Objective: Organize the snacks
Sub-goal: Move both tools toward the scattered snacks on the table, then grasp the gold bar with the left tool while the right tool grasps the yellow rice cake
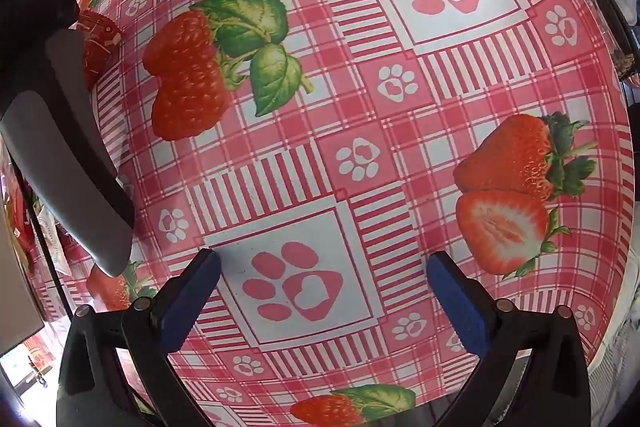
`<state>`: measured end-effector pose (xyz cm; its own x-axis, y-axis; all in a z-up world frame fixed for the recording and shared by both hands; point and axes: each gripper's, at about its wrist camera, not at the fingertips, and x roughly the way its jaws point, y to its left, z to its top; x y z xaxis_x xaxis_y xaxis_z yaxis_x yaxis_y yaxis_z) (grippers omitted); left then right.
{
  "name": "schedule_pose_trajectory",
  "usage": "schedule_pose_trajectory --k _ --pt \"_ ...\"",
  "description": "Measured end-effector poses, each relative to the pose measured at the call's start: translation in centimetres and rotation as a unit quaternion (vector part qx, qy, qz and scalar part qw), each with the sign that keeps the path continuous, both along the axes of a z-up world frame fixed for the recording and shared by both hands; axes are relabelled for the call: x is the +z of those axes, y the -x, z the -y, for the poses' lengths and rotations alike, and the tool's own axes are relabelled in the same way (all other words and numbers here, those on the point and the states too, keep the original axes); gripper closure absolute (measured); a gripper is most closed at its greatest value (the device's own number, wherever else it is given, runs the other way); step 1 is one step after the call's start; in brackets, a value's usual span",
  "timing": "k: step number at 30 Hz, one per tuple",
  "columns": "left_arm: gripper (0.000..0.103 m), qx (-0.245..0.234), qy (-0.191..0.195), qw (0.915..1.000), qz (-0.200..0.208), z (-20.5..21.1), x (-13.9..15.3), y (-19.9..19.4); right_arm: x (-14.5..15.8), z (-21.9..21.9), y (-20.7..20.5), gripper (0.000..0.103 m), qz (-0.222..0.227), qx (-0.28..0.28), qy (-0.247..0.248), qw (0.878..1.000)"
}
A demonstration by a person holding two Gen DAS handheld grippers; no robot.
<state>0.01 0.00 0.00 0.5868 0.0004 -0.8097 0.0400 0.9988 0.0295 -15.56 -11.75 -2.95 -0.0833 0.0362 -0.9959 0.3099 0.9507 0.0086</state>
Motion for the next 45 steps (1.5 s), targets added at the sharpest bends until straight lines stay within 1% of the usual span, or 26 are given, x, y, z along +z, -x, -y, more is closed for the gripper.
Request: schedule_pose_trajectory --k 18,21,33,34,35,37,40,41,44,45 --pt "0.000 0.000 0.000 1.0000 0.000 0.0 0.0 0.0 0.4 0.3 1.2 0.000 0.008 -0.002 0.001 1.000" --pt "0.000 0.000 0.000 1.0000 0.000 0.0 0.0 0.0 0.2 0.4 0.9 0.000 -0.005 -0.002 -0.004 1.000" --pt "0.000 0.002 -0.002 1.0000 0.000 0.0 0.0 0.0 -1.0 1.7 -2.2 0.000 -0.083 -0.002 -0.032 0.996" --pt "0.000 0.003 -0.004 1.0000 -0.006 0.1 0.1 0.0 -1.2 1.8 -2.4 0.000 -0.085 -0.002 -0.034 0.996" --pt "0.000 -0.002 -0.007 0.9997 -0.023 0.1 0.2 0.0 -1.2 2.0 -3.1 0.000 -0.088 -0.001 -0.034 0.996" --pt "0.000 -0.012 -0.010 0.9973 -0.072 0.2 0.3 -0.7 -1.2 2.1 -3.7 0.000 -0.086 -0.001 -0.033 0.996" --pt "0.000 -0.012 -0.012 0.9917 -0.127 0.5 0.1 -1.5 -1.0 1.9 -2.9 0.000 -0.071 -0.002 -0.029 0.997" --pt "0.000 -0.023 -0.015 0.9885 -0.149 0.4 0.2 -1.5 -0.9 1.9 -2.8 0.000 -0.064 -0.002 -0.027 0.998" --pt "0.000 -0.073 -0.025 0.9744 -0.211 0.8 0.2 -2.4 -0.4 1.7 -2.2 0.000 -0.037 -0.003 -0.018 0.999" --pt "0.000 -0.082 -0.013 0.9707 -0.226 0.5 0.5 -2.2 -0.3 1.6 -1.9 0.000 -0.030 -0.003 -0.016 0.999"
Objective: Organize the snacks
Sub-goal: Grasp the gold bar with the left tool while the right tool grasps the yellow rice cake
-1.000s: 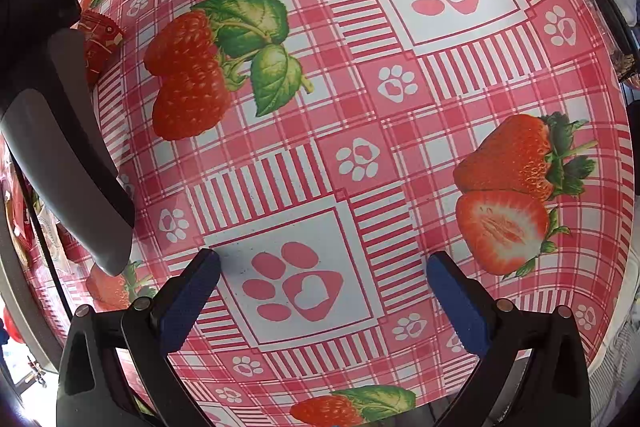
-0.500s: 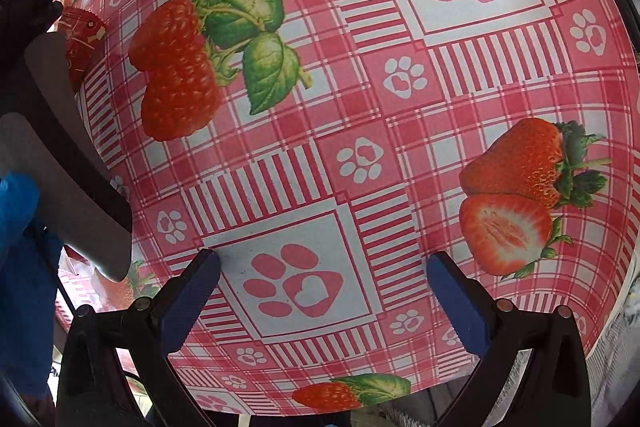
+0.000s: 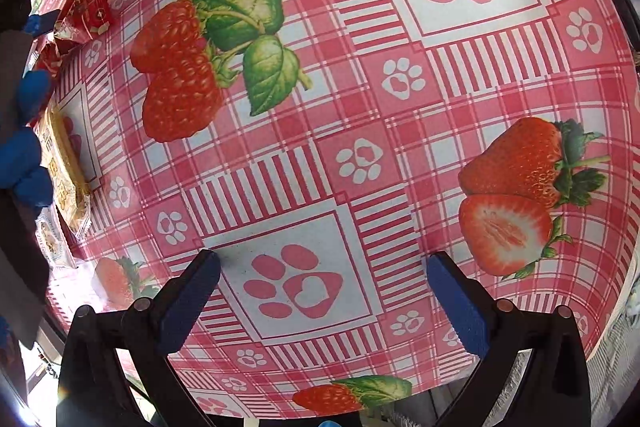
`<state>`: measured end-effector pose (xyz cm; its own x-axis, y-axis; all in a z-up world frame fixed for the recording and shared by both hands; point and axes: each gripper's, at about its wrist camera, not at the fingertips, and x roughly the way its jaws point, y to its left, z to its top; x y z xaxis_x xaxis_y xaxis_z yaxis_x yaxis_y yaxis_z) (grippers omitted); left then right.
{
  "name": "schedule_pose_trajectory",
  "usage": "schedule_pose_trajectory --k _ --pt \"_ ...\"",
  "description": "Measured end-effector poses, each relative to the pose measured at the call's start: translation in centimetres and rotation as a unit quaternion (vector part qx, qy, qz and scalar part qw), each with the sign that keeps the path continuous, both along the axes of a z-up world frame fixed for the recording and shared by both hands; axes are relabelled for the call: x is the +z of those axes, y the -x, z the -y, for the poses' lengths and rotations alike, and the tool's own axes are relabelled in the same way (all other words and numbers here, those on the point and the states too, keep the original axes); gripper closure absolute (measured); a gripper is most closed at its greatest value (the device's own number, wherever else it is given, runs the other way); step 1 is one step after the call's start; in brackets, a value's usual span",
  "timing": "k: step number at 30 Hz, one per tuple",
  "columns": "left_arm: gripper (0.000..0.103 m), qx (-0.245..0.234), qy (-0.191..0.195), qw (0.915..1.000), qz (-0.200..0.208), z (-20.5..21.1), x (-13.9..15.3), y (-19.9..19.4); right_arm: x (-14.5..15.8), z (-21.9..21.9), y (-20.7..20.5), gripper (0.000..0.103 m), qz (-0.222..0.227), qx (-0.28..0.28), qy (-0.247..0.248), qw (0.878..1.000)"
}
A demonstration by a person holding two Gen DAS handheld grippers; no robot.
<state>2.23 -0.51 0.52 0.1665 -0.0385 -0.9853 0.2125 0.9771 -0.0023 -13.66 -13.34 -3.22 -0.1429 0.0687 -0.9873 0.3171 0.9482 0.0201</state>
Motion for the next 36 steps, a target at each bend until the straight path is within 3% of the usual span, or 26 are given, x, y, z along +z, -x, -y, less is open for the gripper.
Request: schedule_pose_trajectory --k 5,7,8,11,17,20,26,33,36 --pt "0.000 0.001 0.018 0.9993 0.033 -4.7 5.7 2.8 0.4 -0.2 0.7 0.000 0.015 -0.001 0.005 1.000" --pt "0.000 0.004 0.003 0.9990 0.045 -7.7 7.0 4.5 0.3 -0.5 1.2 0.000 0.016 -0.001 0.005 1.000" --pt "0.000 0.009 0.009 0.9988 0.048 -9.7 6.9 5.9 0.3 -0.5 1.2 0.000 0.016 -0.001 0.005 1.000" --pt "0.000 0.038 -0.023 0.9983 0.038 -15.3 5.9 8.6 0.2 -0.8 2.1 0.000 0.023 -0.001 0.007 1.000" --pt "0.000 0.123 -0.023 0.9915 -0.037 -23.6 0.6 10.8 1.1 -1.5 2.9 0.000 0.010 -0.003 0.007 1.000" --pt "0.000 0.138 -0.005 0.9891 -0.050 -25.3 -0.7 11.2 2.0 -3.1 1.6 0.000 0.020 0.008 -0.012 1.000" --pt "0.000 0.133 0.002 0.9900 -0.047 -27.4 -1.5 11.3 4.6 -10.6 -2.3 0.000 0.069 0.123 -0.033 0.989" --pt "0.000 0.116 0.003 0.9929 -0.026 -27.1 -1.2 11.7 2.7 -15.9 -5.3 0.000 0.054 0.175 -0.030 0.983" --pt "0.000 0.123 -0.006 0.9916 -0.041 -26.6 -0.8 12.2 2.5 -17.1 -5.7 0.000 0.056 0.191 -0.008 0.980"
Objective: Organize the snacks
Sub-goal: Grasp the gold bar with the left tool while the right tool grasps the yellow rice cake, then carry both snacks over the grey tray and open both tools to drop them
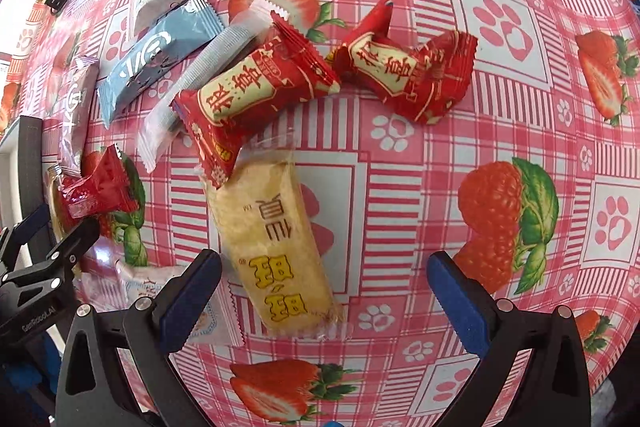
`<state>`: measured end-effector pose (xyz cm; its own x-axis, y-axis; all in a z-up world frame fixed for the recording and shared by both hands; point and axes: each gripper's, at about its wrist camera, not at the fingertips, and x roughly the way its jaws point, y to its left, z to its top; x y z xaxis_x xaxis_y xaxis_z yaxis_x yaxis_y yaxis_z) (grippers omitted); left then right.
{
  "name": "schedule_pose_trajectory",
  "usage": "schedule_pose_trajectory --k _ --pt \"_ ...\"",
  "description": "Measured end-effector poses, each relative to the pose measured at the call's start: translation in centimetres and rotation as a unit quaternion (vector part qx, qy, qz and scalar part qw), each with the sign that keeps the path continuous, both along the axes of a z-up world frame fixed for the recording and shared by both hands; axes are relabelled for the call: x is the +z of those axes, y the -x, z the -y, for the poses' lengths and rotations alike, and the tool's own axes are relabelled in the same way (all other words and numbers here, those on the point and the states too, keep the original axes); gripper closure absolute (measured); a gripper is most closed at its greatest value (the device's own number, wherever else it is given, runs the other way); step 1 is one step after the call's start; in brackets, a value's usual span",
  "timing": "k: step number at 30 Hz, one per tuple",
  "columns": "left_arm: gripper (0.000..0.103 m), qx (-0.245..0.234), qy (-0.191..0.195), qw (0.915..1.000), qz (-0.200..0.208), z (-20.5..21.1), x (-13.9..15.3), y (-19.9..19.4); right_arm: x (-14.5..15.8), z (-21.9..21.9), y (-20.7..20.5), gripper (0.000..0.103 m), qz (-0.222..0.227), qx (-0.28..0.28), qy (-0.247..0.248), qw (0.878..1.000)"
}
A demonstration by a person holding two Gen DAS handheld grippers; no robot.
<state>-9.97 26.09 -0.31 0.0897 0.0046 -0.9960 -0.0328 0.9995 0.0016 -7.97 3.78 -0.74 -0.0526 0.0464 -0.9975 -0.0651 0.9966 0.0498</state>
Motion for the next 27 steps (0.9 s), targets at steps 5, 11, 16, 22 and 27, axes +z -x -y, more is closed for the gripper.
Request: schedule_pose_trajectory --k 5,11,16,22,27 --pt "0.015 -0.011 0.006 0.9998 -0.017 0.5 0.1 -1.3 0.6 -1.0 -1.1 0.023 0.005 0.003 0.009 1.000" --pt "0.078 -0.041 0.034 0.9984 -0.022 1.3 1.8 -0.3 2.9 -1.0 -0.3 0.066 0.010 -0.007 -0.032 0.999" --pt "0.079 -0.066 0.064 0.9957 -0.013 1.2 4.3 2.0 4.7 0.4 3.6 0.066 0.009 -0.047 -0.089 0.995" --pt "0.078 -0.136 0.051 0.9894 -0.003 1.6 7.2 4.8 5.4 2.0 8.4 0.066 -0.006 -0.091 -0.119 0.989" --pt "0.078 -0.158 0.050 0.9861 0.001 -0.1 8.7 6.0 5.7 1.9 10.7 0.066 -0.015 -0.110 -0.126 0.986"
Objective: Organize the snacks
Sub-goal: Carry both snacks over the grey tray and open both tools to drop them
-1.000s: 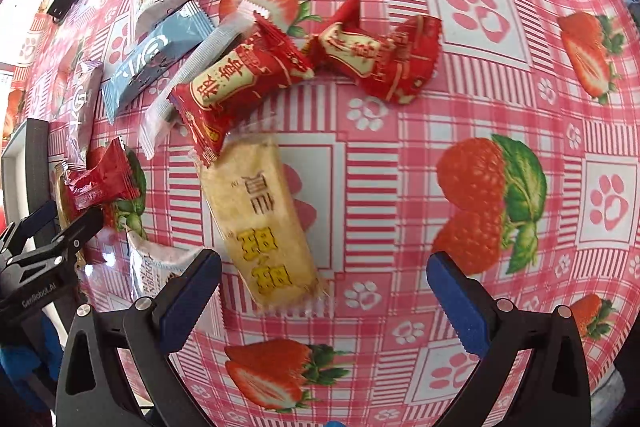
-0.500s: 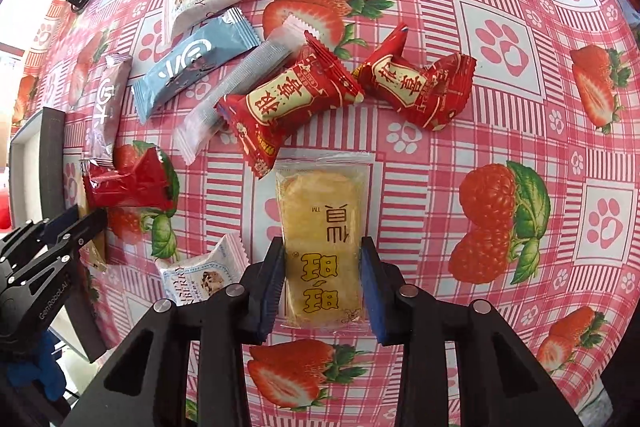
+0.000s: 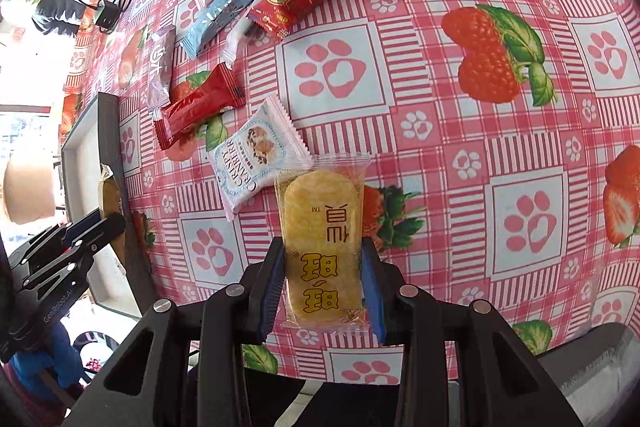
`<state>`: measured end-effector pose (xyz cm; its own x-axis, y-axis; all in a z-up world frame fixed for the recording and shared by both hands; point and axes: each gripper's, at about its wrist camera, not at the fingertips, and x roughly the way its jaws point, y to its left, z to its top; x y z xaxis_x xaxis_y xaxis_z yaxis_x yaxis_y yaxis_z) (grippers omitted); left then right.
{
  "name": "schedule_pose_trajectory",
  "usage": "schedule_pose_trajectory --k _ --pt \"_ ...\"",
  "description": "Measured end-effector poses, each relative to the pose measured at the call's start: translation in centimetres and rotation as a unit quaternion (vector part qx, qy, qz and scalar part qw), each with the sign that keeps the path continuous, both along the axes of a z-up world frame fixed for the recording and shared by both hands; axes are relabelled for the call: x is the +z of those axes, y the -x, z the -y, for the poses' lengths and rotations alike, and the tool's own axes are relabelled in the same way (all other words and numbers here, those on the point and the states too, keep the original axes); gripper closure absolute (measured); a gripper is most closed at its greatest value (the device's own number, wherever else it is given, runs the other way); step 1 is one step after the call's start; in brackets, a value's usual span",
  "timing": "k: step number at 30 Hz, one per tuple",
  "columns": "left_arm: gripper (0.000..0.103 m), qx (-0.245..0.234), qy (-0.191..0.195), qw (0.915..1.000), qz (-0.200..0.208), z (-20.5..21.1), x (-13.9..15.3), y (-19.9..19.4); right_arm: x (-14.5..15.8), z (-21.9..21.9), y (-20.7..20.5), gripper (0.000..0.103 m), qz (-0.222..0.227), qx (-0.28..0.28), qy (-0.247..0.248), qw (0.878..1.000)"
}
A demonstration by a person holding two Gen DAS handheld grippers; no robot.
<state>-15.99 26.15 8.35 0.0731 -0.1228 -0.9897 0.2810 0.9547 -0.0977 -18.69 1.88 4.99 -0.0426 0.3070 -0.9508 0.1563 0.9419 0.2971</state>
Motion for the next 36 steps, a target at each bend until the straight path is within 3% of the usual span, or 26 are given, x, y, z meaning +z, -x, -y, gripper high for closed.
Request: schedule_pose_trajectory --k 3,10,19,27,36 --pt "0.078 0.002 0.003 1.0000 0.005 -0.7 0.3 0.6 0.5 0.2 -0.7 0.066 0.001 -0.003 -0.002 1.000" --pt "0.078 0.027 0.001 0.9995 0.017 -2.9 0.6 0.4 2.0 -4.0 -3.1 0.066 0.026 0.029 0.009 0.999" --pt "0.078 0.084 -0.013 0.9962 0.021 -8.2 0.1 1.4 2.9 -10.7 -4.9 0.066 0.037 0.122 0.003 0.992" --pt "0.078 0.153 -0.037 0.9875 0.001 -14.0 -1.4 3.2 2.3 -18.9 -5.3 0.066 0.025 0.230 -0.019 0.973" --pt "0.079 0.197 -0.068 0.9780 -0.016 -17.6 -2.7 4.9 2.3 -27.4 -4.6 0.066 0.013 0.306 -0.064 0.950"
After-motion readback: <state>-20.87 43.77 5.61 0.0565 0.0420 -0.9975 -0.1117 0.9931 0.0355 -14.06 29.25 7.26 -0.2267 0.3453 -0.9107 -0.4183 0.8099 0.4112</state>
